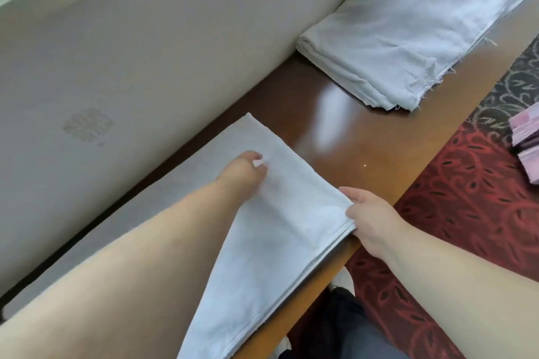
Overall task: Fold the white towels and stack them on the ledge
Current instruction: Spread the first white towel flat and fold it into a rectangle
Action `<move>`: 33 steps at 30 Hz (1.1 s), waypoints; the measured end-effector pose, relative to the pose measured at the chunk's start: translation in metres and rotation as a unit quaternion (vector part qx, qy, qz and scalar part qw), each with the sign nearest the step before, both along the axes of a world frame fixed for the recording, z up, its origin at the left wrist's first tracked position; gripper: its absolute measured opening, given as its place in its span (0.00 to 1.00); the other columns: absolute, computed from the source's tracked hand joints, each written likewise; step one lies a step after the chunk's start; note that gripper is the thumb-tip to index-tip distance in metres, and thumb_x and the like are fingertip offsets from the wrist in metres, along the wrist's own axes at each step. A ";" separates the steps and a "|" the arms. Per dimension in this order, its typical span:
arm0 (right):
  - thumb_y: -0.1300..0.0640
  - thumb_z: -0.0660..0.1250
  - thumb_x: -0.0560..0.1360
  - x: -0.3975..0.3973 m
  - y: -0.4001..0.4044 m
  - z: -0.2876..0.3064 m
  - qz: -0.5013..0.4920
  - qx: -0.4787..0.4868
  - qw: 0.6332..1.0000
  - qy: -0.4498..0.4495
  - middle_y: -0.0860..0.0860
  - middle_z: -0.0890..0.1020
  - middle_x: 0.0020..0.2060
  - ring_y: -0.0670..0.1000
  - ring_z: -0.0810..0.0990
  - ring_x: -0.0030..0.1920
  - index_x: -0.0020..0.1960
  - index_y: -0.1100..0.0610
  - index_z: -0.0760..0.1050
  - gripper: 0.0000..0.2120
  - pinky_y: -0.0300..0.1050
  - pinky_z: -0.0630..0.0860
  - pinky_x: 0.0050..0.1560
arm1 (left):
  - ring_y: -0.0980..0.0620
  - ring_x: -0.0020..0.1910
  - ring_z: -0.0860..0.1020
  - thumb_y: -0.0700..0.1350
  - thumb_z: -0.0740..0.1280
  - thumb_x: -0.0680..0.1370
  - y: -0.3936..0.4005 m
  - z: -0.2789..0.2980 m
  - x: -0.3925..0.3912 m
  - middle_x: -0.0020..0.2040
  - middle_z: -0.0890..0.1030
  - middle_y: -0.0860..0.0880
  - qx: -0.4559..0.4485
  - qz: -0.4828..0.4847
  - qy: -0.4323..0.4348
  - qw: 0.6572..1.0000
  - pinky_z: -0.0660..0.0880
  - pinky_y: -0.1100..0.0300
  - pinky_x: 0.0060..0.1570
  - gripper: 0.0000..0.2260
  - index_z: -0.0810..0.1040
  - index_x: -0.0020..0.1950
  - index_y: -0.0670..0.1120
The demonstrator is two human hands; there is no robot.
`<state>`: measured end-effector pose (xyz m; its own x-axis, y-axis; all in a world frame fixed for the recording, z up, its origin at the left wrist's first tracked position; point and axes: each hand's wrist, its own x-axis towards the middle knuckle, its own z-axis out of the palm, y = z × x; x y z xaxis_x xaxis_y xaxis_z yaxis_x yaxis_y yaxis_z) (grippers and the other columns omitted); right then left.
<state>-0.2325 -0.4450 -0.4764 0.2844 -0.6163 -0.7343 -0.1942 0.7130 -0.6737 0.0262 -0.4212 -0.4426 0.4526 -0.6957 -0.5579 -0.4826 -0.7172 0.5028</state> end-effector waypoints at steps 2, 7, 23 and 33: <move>0.76 0.54 0.73 -0.001 -0.006 -0.001 -0.010 -0.002 0.999 0.031 0.51 0.83 0.57 0.54 0.84 0.54 0.62 0.51 0.75 0.28 0.51 0.81 0.52 | 0.41 0.54 0.80 0.47 0.59 0.82 -0.038 -0.003 0.023 0.62 0.78 0.41 -0.020 0.083 0.000 0.996 0.78 0.51 0.53 0.22 0.61 0.75 0.51; 0.64 0.62 0.69 -0.007 -0.015 0.002 0.125 -0.065 0.981 0.133 0.40 0.83 0.52 0.48 0.83 0.49 0.55 0.40 0.72 0.22 0.55 0.80 0.56 | 0.46 0.39 0.83 0.41 0.60 0.78 -0.096 -0.015 0.042 0.51 0.84 0.43 0.042 0.118 0.000 0.992 0.81 0.52 0.42 0.29 0.55 0.77 0.54; 0.44 0.69 0.74 0.006 -0.020 0.022 0.302 -0.158 0.922 0.184 0.49 0.79 0.39 0.47 0.74 0.35 0.46 0.48 0.72 0.10 0.41 0.68 0.34 | 0.45 0.54 0.80 0.64 0.68 0.69 -0.119 -0.011 0.051 0.56 0.79 0.52 -0.050 0.239 0.005 0.970 0.77 0.48 0.56 0.30 0.68 0.62 0.48; 0.42 0.70 0.69 0.050 0.056 0.095 0.395 -0.356 0.832 0.158 0.45 0.70 0.32 0.45 0.67 0.31 0.39 0.47 0.62 0.17 0.38 0.63 0.30 | 0.49 0.68 0.70 0.45 0.64 0.76 -0.065 0.041 0.072 0.67 0.74 0.53 0.043 0.083 -0.323 0.942 0.66 0.46 0.65 0.21 0.71 0.70 0.50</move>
<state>-0.1827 -0.3885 -0.3818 0.6687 -0.6398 -0.3788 -0.6612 -0.2786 -0.6966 0.0980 -0.4857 -0.4019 0.8156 -0.5501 -0.1793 -0.5453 -0.8345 0.0795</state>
